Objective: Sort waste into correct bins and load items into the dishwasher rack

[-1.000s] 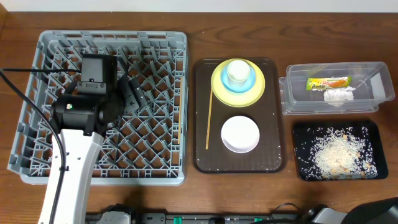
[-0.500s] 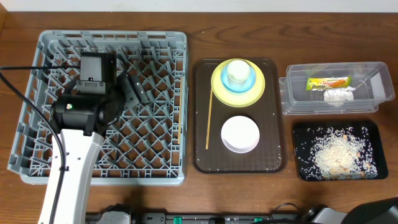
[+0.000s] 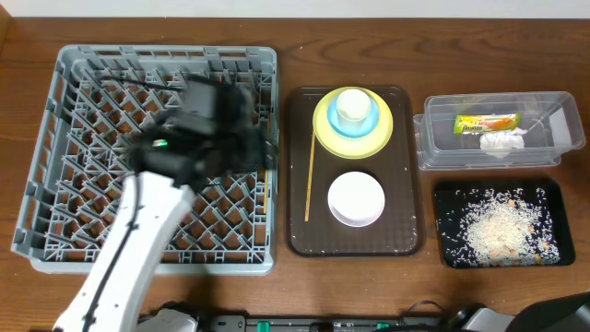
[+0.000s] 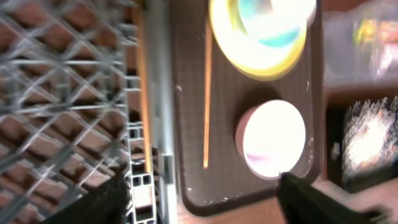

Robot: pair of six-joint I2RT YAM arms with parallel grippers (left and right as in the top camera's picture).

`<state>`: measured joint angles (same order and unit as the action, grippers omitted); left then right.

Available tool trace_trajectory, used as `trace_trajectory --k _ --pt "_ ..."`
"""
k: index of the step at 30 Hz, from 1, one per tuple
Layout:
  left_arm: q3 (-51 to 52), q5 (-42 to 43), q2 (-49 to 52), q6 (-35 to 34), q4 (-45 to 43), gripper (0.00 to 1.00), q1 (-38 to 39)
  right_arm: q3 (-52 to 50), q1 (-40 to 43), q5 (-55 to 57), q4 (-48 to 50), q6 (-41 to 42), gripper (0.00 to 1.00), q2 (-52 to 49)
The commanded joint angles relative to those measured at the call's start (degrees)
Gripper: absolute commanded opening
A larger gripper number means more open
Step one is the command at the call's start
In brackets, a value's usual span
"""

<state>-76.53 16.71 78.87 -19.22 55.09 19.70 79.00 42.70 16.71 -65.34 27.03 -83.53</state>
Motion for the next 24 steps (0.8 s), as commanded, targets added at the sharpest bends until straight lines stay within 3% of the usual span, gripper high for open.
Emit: trace_trajectory --k 1,7,11,24 --pt "-0.11 -4.68 2.56 1.36 -0.09 0.68 6.47 -0.04 0.46 0.39 -0.04 1.22 0.99 0.37" --pt "-0.11 -13.40 9.25 1.38 -1.14 0.42 16.15 -0.07 0.46 0.39 -0.04 1.22 0.99 0.37" --pt "-0.13 -16.37 14.34 1.42 -1.68 0.31 19.06 -0.04 0.46 0.37 -0.04 1.22 0.99 0.37" --pt "-0.11 -16.76 24.50 1.40 -8.33 0.31 19.65 -0.04 0.46 0.39 -0.04 1.22 0.99 0.37"
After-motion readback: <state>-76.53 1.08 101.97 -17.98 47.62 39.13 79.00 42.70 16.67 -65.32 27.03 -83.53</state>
